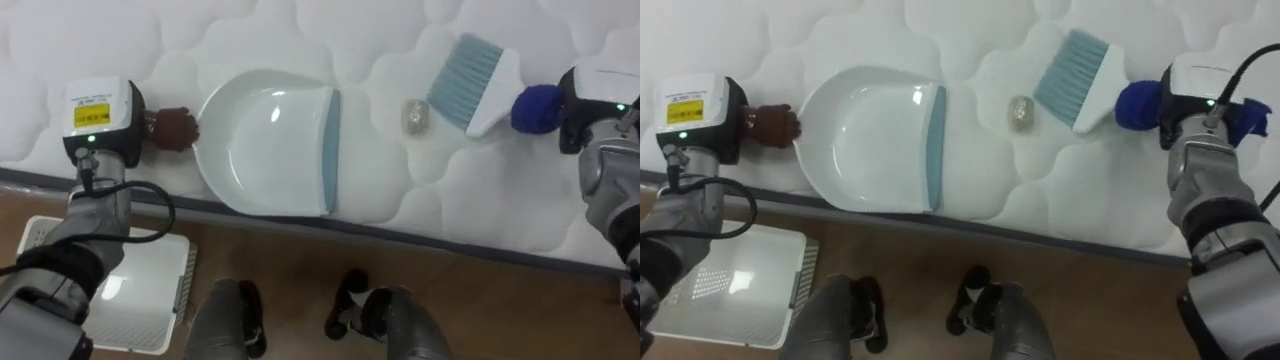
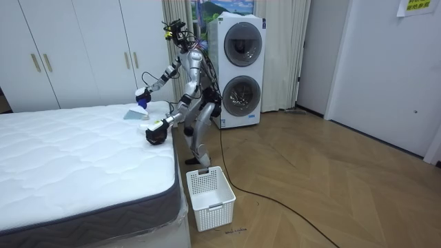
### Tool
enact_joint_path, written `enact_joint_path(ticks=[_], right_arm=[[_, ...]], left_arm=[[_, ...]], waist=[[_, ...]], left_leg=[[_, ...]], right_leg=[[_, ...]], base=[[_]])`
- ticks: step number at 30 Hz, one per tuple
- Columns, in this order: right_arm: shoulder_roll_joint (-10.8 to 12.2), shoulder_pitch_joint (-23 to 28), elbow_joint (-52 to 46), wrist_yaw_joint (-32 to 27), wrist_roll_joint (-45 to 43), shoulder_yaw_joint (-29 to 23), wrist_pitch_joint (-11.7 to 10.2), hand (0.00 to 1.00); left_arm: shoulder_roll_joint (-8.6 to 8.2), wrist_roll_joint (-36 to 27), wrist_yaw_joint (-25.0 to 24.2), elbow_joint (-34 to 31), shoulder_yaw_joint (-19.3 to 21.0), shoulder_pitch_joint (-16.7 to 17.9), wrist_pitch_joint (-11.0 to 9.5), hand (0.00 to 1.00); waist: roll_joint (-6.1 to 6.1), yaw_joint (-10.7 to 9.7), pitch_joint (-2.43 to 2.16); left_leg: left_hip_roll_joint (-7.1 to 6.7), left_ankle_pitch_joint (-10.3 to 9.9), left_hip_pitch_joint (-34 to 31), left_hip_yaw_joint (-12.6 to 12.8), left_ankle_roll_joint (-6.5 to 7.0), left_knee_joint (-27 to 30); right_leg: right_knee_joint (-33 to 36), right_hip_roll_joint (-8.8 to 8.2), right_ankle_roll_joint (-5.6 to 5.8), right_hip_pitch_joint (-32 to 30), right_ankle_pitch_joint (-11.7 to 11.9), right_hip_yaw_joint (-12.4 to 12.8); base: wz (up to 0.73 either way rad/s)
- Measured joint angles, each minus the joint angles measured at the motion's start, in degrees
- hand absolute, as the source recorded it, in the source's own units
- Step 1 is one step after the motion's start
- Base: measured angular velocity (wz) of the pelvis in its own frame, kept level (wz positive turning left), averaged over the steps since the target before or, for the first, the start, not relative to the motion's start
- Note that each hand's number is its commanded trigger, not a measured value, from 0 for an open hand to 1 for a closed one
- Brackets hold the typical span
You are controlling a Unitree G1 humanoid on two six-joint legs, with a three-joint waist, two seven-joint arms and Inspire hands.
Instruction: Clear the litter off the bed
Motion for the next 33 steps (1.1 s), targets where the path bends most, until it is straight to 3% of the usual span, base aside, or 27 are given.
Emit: enact_joint_path(ticks=[5, 10, 16, 25, 33], right_arm=[[-0.4, -0.5, -2.4, 0.4, -7.0, 0.0, 0.0, 1.00], [-0.7, -0.8, -4.5, 0.6, -14.1, 0.0, 0.1, 1.00], [-0.7, -1.5, -5.4, 0.7, -18.5, 0.2, 0.0, 1.00], [-1.6, -1.5, -6.4, 2.6, -21.1, 2.8, 0.0, 1.00], [-1.9, -1.5, -8.6, 3.8, -22.5, 4.5, 0.0, 1.00]], left_arm=[[1.55, 1.8, 0.0, -0.1, 0.0, -0.5, 0.0, 1.00], [1.66, 3.1, -0.1, 0.0, 0.1, -1.0, 0.2, 1.00], [1.83, 3.3, -0.1, 0.1, 0.0, -1.1, 0.2, 1.00], [2.45, 4.3, -0.3, 0.3, 0.1, -1.2, -0.5, 1.00], [3.76, 4.2, -1.7, 0.2, 0.1, -1.3, -1.0, 1.00]], waist=[[-0.49, -0.6, 0.05], [-1.05, -0.5, 0.34], [-1.06, -0.2, 0.36], [-1.01, 0.1, 0.38], [-0.88, 0.1, 0.39]], left_leg=[[1.11, 0.0, 0.4, 0.1, 0.00, 0.1], [1.13, 0.0, 0.9, 0.4, -0.02, -0.3], [2.12, 0.1, 1.3, 0.5, -0.14, -1.1], [2.52, 0.1, 1.8, 1.3, -0.12, -1.5], [2.83, 0.2, 2.3, 2.6, -0.29, -2.8]], right_leg=[[-1.1, 0.96, -0.02, 1.2, 0.3, -0.6], [-1.6, 1.15, 0.04, 1.4, 0.6, -0.3], [-4.3, 2.58, 0.03, 2.6, 2.0, -0.7], [-5.3, 2.82, 0.06, 2.9, 2.5, -1.0], [-6.2, 1.93, -1.06, 3.0, 3.2, -4.2]], base=[[-0.02], [-0.03], [-0.06], [-0.04], [-0.07]])
